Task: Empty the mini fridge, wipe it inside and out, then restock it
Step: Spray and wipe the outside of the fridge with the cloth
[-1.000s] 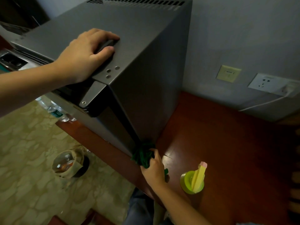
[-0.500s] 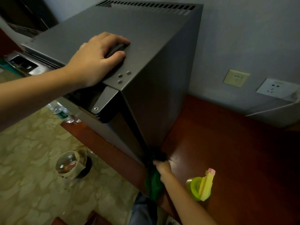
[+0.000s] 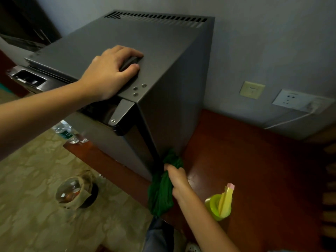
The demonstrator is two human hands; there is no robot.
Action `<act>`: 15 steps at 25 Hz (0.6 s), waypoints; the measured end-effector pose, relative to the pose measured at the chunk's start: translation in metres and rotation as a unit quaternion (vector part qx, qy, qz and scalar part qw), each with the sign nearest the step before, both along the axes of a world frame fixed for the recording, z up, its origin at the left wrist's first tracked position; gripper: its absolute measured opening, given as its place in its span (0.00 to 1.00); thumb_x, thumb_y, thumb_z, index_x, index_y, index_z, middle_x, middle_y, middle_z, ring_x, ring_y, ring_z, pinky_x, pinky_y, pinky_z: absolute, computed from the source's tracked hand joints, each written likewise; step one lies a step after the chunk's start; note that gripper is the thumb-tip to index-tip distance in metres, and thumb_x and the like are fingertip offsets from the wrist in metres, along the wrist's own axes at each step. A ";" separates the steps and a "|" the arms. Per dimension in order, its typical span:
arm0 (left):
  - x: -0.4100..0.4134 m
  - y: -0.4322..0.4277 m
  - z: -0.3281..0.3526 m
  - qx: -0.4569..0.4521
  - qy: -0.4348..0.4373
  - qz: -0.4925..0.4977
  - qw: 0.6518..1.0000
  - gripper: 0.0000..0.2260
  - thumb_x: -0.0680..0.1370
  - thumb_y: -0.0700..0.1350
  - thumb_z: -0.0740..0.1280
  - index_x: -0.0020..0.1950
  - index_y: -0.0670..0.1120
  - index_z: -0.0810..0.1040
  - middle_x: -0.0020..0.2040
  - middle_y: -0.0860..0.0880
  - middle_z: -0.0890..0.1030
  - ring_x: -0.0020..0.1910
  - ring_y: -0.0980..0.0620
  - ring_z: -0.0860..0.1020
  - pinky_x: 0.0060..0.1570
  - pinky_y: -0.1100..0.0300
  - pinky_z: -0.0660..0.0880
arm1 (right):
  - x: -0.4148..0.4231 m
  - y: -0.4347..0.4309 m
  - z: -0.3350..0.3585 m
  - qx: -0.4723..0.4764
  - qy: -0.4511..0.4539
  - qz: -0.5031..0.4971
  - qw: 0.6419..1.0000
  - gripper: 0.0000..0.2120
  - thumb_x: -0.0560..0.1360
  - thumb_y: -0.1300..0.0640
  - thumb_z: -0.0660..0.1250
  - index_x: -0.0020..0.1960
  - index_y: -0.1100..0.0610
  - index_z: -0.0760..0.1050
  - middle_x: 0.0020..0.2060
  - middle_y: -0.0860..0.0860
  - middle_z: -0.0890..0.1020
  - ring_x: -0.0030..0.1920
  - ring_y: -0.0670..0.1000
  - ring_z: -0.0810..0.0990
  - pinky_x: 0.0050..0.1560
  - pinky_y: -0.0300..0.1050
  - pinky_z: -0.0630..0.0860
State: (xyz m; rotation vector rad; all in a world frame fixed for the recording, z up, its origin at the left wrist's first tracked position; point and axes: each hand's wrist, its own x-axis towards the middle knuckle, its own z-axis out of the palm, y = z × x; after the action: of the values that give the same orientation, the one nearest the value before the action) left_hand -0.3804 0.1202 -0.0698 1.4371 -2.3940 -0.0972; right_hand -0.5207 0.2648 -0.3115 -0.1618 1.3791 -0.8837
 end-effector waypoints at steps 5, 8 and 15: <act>0.001 0.005 0.001 0.026 0.035 -0.007 0.999 0.27 0.74 0.61 0.56 0.68 0.49 0.71 0.67 0.46 0.74 0.66 0.45 0.71 0.65 0.47 0.67 | -0.027 0.025 0.095 -0.151 -0.103 0.024 0.983 0.11 0.69 0.66 0.66 0.50 0.69 0.72 0.36 0.60 0.78 0.34 0.56 0.80 0.35 0.45 0.77; -0.003 0.014 0.008 -0.033 0.029 -0.007 0.999 0.20 0.79 0.52 0.63 0.68 0.45 0.72 0.64 0.44 0.77 0.63 0.44 0.75 0.60 0.51 0.69 | -0.052 0.040 0.128 -0.196 -0.172 0.031 0.965 0.28 0.57 0.62 0.70 0.55 0.72 0.77 0.43 0.64 0.80 0.37 0.58 0.82 0.40 0.48 0.81; -0.060 0.112 0.008 -0.182 0.221 -0.113 0.952 0.10 0.79 0.42 0.62 0.57 0.41 0.78 0.55 0.48 0.79 0.56 0.53 0.75 0.59 0.62 0.68 | -0.143 0.103 0.139 -0.224 -0.153 -0.072 0.960 0.14 0.59 0.56 0.67 0.36 0.66 0.83 0.34 0.61 0.83 0.31 0.57 0.83 0.32 0.48 0.81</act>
State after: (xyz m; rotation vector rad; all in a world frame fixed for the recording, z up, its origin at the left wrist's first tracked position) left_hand -0.4404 0.2321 -0.0622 0.8629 -2.0587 -0.0271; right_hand -0.6632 0.3676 -0.1729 -0.2595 0.8957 -1.2813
